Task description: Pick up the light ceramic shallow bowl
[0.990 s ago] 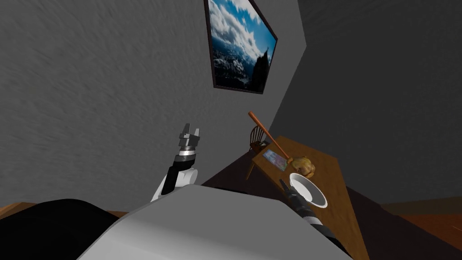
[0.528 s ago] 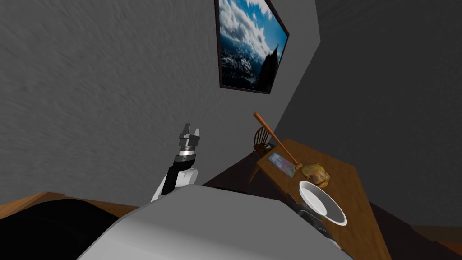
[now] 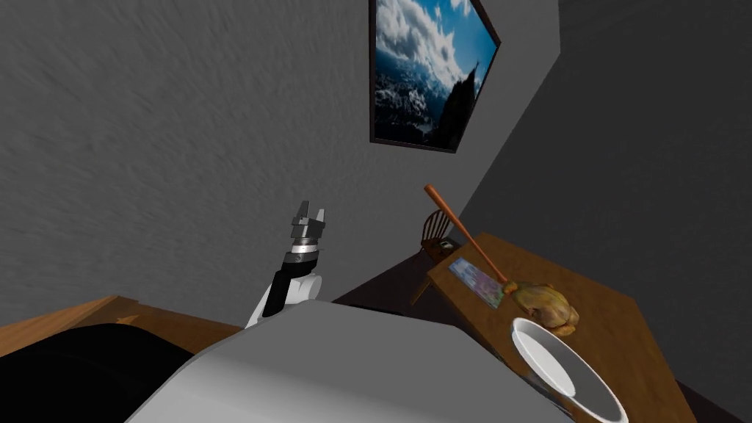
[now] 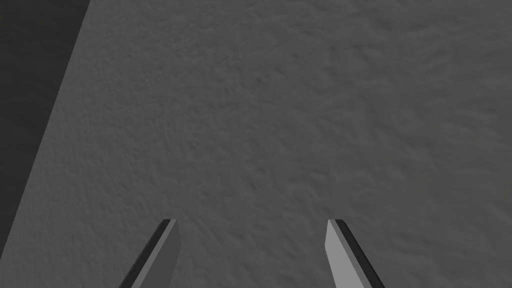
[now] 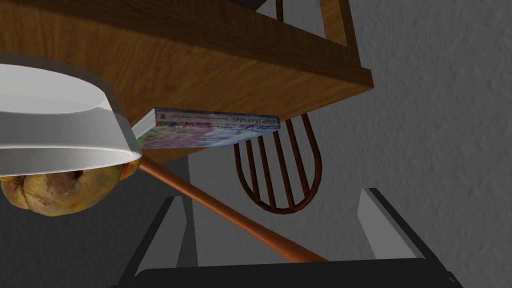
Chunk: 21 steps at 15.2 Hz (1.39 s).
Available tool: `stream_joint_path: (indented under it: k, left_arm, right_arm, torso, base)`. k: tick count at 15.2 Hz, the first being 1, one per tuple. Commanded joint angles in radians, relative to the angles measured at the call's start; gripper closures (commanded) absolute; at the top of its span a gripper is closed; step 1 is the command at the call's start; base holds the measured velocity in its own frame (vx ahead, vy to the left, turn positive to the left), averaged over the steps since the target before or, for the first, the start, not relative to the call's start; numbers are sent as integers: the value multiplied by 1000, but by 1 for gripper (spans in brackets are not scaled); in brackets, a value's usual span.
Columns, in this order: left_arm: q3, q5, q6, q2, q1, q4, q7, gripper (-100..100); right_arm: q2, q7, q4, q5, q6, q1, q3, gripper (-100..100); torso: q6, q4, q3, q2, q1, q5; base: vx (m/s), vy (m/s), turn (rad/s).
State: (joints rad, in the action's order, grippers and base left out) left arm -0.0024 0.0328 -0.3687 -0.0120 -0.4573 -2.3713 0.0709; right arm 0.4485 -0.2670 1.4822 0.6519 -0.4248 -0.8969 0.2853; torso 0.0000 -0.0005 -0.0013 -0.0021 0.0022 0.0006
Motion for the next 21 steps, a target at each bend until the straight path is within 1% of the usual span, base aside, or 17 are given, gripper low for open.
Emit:
stream_joint_path:
  k: [1,3,4,5,6,8,9,10,11,12,13,14,17,18,19,20,21]
  left_arm:
    - [0,0,0,0,0,0,0,0]
    - [0,0,0,0,0,0,0,0]
    - [0,0,0,0,0,0,0,0]
    - [0,0,0,0,0,0,0,0]
    - [0,0,0,0,0,0,0,0]
    - [0,0,0,0,0,0,0,0]
    - [0,0,0,0,0,0,0,0]
    - [0,0,0,0,0,0,0,0]
    - [0,0,0,0,0,0,0,0]
    - [0,0,0,0,0,0,0,0]
    - [0,0,0,0,0,0,0,0]
    - [0,0,0,0,0,0,0,0]
    - [0,0,0,0,0,0,0,0]
    - [0,0,0,0,0,0,0,0]
    - [0,0,0,0,0,0,0,0]
    - [0,0,0,0,0,0,0,0]
    - [0,0,0,0,0,0,0,0]
  right_arm:
    - [18,-35,-50,28,-4,-19,17,-100]
    - [18,-35,-78,28,-4,-19,17,-100]
    - [37,-58,-114,52,0,-32,27,-100]
    - [37,-58,-132,52,0,-32,27,-100]
    - [56,-81,-162,75,5,-43,35,-100]
    - [56,-81,-185,75,5,-43,35,-100]
    - [73,-104,-218,99,9,-53,42,-100]
    - [73,-104,-239,99,9,-53,42,-100]
    - [73,-104,-239,99,9,-53,42,-100]
    - [88,-127,-268,121,13,-61,47,-100]
    - [88,-127,-291,121,13,-61,47,-100]
    - [88,-127,-291,121,13,-61,47,-100]
    - [114,-172,-377,164,20,-71,52,-100]
    - [114,-172,-394,164,20,-71,52,-100]
    - [114,-172,-394,164,20,-71,52,-100]
    - [125,-194,-419,185,22,-74,52,-100]
    - [125,-194,-442,185,22,-74,52,-100]
  torso:
    - [0,0,0,0,0,0]
    - [0,0,0,0,0,0]
    - [0,0,0,1,0,0]
    - [-1,0,0,1,0,0]
    - [0,0,0,0,-1,0]
    - [0,0,0,-1,0,0]
    - [0,0,0,0,-1,0]
    - [0,0,0,0,-1,0]
    - [0,0,0,0,-1,0]
    - [0,0,0,0,-1,0]
    - [-1,0,0,0,-2,0]
    - [0,0,0,0,-2,0]
    - [0,0,0,0,-2,0]
    - [0,0,0,-1,-3,0]
    - [0,0,-1,-1,-3,0]
    - [0,0,0,-1,-2,0]
    - [-1,0,0,-1,-2,0]
  base:
    - [63,31,100]
    - [55,22,94]
    - [57,13,165]
    - [64,13,152]
    - [79,19,196]
    - [70,11,98]
    - [67,10,118]
    - [70,7,136]
    - [50,-5,46]
    - [61,-13,120]
    - [66,-14,136]
    - [48,-9,53]
    - [70,-16,153]
    - [91,-20,141]
    - [67,-16,39]
    - [70,-8,126]
    - [72,-19,129]
